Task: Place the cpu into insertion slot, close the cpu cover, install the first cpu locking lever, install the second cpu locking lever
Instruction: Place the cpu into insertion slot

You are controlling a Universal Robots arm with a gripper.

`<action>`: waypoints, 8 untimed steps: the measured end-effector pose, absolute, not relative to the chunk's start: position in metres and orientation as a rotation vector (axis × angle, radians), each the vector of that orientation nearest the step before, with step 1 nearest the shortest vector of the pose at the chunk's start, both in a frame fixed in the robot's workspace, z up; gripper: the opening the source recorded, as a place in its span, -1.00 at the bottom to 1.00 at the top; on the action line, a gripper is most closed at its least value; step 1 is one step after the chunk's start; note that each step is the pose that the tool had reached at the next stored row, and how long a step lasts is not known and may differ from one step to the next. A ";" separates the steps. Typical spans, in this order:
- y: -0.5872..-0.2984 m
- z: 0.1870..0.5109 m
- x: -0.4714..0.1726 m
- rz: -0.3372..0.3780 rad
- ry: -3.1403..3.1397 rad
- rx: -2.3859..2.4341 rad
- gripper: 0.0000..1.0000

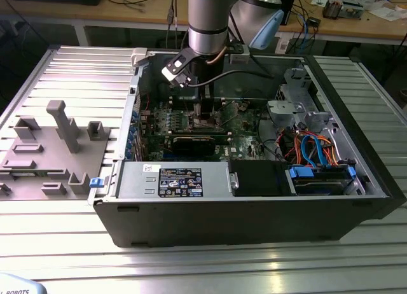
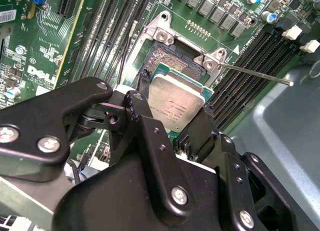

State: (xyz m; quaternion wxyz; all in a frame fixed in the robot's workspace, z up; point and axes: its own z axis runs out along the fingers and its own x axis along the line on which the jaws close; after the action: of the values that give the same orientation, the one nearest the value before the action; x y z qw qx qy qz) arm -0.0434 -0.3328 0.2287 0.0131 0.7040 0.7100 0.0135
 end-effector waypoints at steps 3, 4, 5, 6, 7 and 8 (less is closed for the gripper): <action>-0.333 0.228 -0.043 0.042 2.212 2.193 0.09; -0.333 0.227 -0.043 0.042 2.212 2.193 0.09; -0.333 0.227 -0.043 0.042 2.212 2.193 0.09; -0.333 0.227 -0.043 0.042 2.212 2.193 0.09; -0.333 0.226 -0.043 0.042 2.212 2.193 0.09; -0.333 0.226 -0.043 0.042 2.212 2.193 0.09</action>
State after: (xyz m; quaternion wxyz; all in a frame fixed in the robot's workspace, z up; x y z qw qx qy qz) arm -0.0434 -0.3328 0.2260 0.0131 0.7040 0.7100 0.0134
